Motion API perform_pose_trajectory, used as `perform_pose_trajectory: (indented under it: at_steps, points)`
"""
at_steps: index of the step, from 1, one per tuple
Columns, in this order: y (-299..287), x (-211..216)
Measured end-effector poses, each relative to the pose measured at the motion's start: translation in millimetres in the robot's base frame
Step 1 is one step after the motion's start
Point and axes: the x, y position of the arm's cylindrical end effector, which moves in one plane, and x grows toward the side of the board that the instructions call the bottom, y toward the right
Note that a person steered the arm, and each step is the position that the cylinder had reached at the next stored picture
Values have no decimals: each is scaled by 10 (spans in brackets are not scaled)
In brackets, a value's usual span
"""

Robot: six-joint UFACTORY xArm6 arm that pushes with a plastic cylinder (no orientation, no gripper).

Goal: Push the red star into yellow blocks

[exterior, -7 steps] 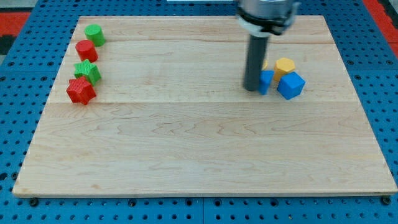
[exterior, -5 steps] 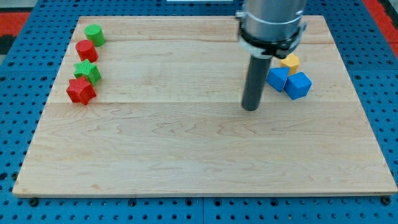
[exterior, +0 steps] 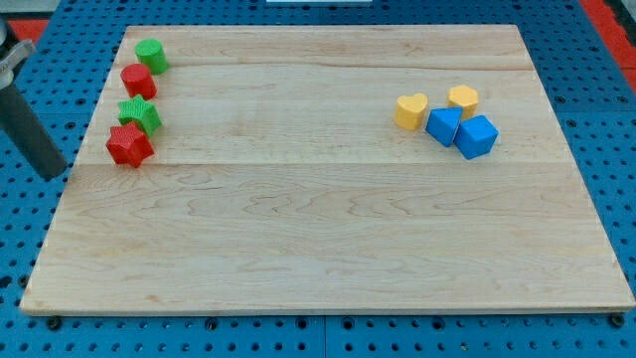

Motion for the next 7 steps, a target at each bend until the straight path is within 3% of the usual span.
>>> perform_pose_trajectory:
  at_steps: [3, 5, 6, 7]
  points:
    - [32, -281]
    - [1643, -281]
    - [2118, -282]
    - [2167, -294]
